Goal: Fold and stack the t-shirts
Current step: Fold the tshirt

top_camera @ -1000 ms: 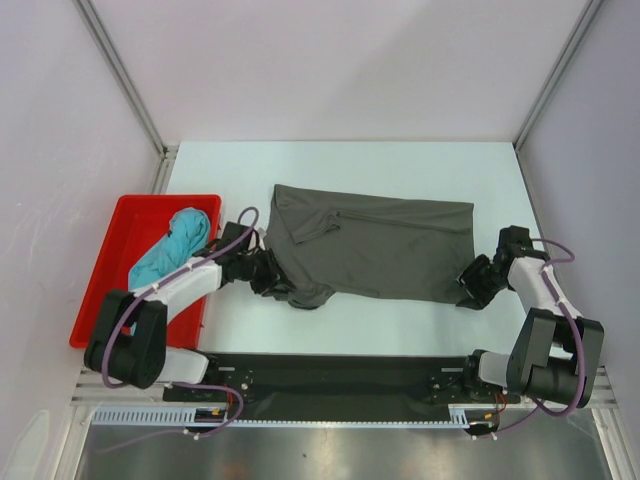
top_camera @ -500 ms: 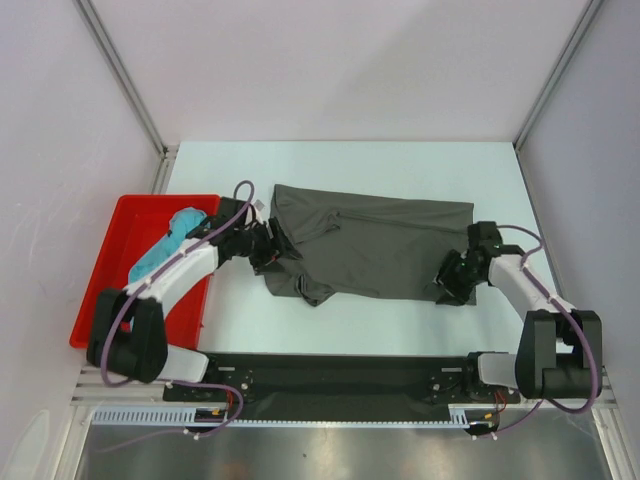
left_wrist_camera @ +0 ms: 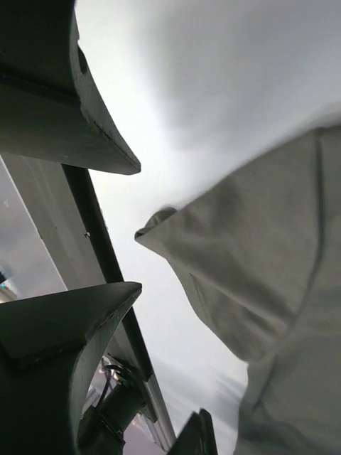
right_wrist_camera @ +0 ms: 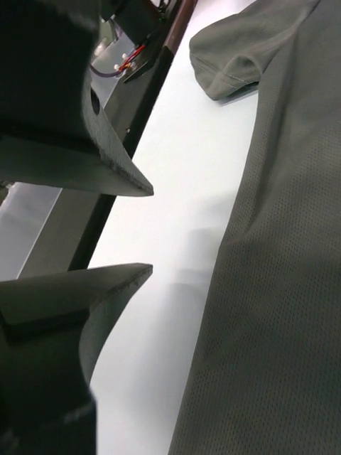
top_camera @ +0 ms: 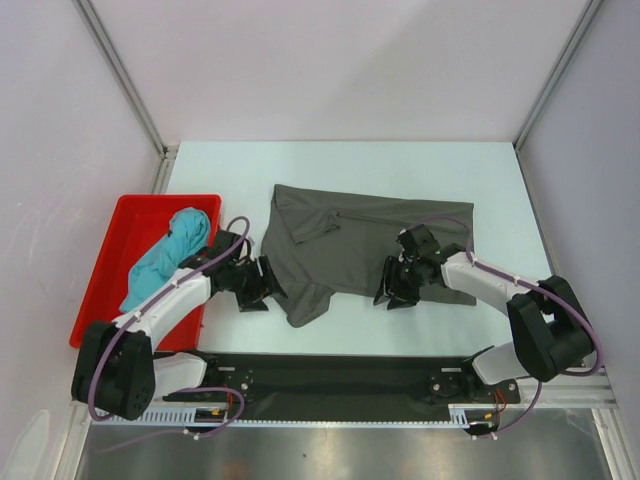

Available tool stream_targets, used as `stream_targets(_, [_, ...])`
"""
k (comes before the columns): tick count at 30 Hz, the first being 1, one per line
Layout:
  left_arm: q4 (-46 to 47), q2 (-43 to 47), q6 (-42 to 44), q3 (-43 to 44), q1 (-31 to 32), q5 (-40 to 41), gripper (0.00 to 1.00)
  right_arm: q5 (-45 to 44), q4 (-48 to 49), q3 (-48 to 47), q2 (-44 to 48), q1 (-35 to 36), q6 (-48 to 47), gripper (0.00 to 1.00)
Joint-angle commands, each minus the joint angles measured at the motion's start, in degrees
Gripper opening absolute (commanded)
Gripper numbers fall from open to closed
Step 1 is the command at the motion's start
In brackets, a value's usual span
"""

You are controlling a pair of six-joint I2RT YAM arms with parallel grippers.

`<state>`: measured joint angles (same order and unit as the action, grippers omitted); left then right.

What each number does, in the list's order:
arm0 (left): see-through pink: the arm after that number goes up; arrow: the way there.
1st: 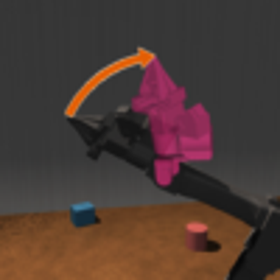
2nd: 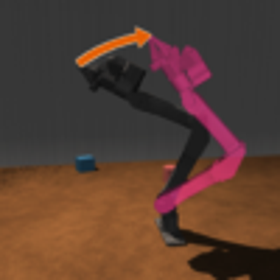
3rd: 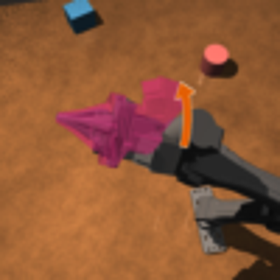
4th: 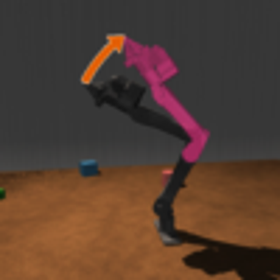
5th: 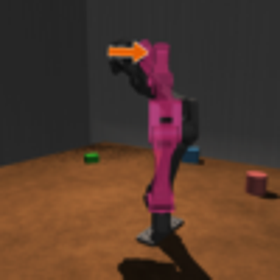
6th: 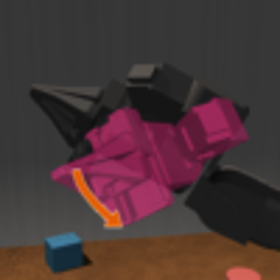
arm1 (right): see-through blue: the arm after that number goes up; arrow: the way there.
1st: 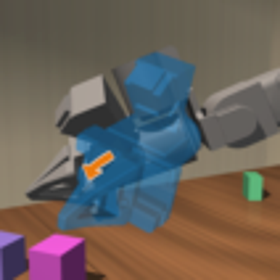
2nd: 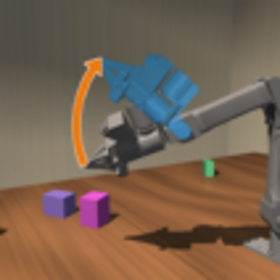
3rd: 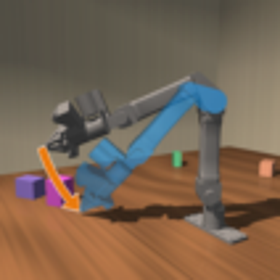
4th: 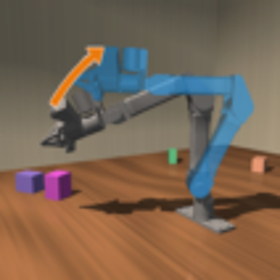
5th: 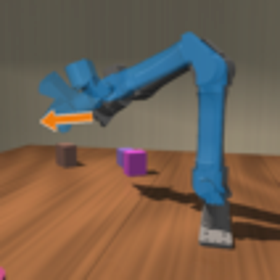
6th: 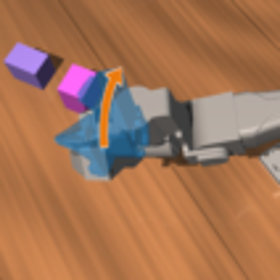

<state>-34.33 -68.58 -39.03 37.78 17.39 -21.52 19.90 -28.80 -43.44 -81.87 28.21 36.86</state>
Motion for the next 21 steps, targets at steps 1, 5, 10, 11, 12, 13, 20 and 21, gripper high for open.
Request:
stream_targets(1, [2.6, 2.0, -3.1, -3.9, 0.4, -4.1, 0.68, -3.1, -1.1, -2.9, 1.2, -0.3, 1.3, 0.50])
stream_targets(5, [7.9, 1.3, -8.3, -9.3, 1.0, -8.4, 0.64, -6.6, -6.3, -2.4, 4.3, -3.9, 0.8, 0.53])
stream_targets(10, [12.2, 0.6, -12.4, -12.4, 4.1, -7.5, 0.57, -7.6, -12.3, -1.8, 8.9, -13.8, -1.0, 0.54])
stream_targets(11, [12.9, 0.2, -12.5, -12.4, 4.3, -7.3, 0.54, -7.2, -12.9, -1.6, 10.7, -15.5, -1.4, 0.54])
stream_targets(12, [13.5, 0.1, -12.5, -12.2, 4.6, -6.7, 0.53, -6.7, -13.7, -0.9, 11.3, -17.2, -1.6, 0.54])
stream_targets(13, [13.1, 0.0, -12.1, -11.5, 4.7, -5.8, 0.52, -6.0, -14.1, -0.4, 12.0, -19.2, -2.5, 0.54])
stream_targets(20, [5.0, 4.1, -6.6, -5.3, 4.5, 8.6, 0.55, -3.4, -16.1, 0.4, 15.2, -27.0, -5.2, 0.54])
stream_targets(21, [5.1, 3.5, -6.5, -5.3, 4.2, 8.3, 0.55, -3.6, -16.1, 0.4, 15.6, -27.0, -5.1, 0.54])
